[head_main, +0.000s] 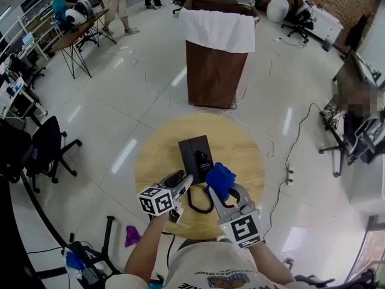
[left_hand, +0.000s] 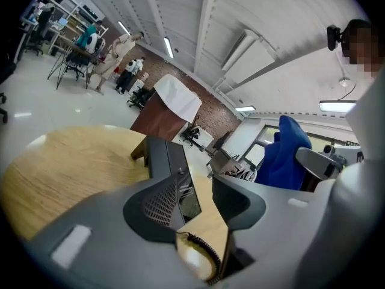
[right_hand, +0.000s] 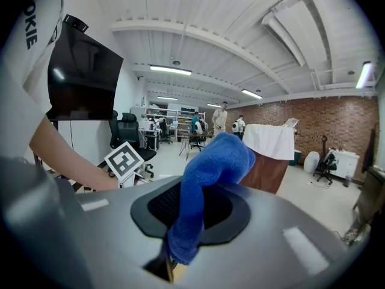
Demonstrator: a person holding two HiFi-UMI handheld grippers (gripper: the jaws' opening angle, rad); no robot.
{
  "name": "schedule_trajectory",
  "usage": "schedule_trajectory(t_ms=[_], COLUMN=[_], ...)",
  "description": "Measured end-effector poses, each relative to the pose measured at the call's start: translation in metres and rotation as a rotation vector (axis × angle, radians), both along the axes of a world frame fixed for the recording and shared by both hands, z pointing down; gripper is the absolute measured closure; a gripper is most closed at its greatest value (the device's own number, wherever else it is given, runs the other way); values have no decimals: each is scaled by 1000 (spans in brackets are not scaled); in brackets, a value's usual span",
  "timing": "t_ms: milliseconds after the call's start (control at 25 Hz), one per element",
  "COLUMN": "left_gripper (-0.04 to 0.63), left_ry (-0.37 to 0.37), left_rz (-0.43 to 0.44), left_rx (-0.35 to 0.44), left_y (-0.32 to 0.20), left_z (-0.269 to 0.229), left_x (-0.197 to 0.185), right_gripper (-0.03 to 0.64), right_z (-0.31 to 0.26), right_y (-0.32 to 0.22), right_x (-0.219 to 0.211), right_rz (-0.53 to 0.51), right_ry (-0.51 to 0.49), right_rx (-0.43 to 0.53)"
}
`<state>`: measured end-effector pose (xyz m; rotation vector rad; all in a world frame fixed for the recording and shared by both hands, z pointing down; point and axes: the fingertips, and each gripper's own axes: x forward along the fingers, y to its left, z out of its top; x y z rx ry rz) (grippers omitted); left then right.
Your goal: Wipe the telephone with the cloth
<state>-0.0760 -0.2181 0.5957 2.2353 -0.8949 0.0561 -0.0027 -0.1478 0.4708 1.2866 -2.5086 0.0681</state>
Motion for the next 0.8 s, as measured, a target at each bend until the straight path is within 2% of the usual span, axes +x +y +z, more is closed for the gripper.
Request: schedule_trajectory(t_ms=[240, 640, 800], left_gripper=[385, 385, 394], left_ry=[74, 127, 164], left_rz=[-4, 98, 179], left_rx=[-127, -213, -259], left_y=[-28, -49, -48], left_z=[43, 70, 75], left_x=[-10, -1, 5], right_gripper=[557, 557, 557], right_z=[7, 17, 21], right_y=[-7, -13, -13], right_x=[3, 9, 9], right_rz=[36, 79, 83], right_ry=[16, 46, 52], right_rx=[-15, -52, -61])
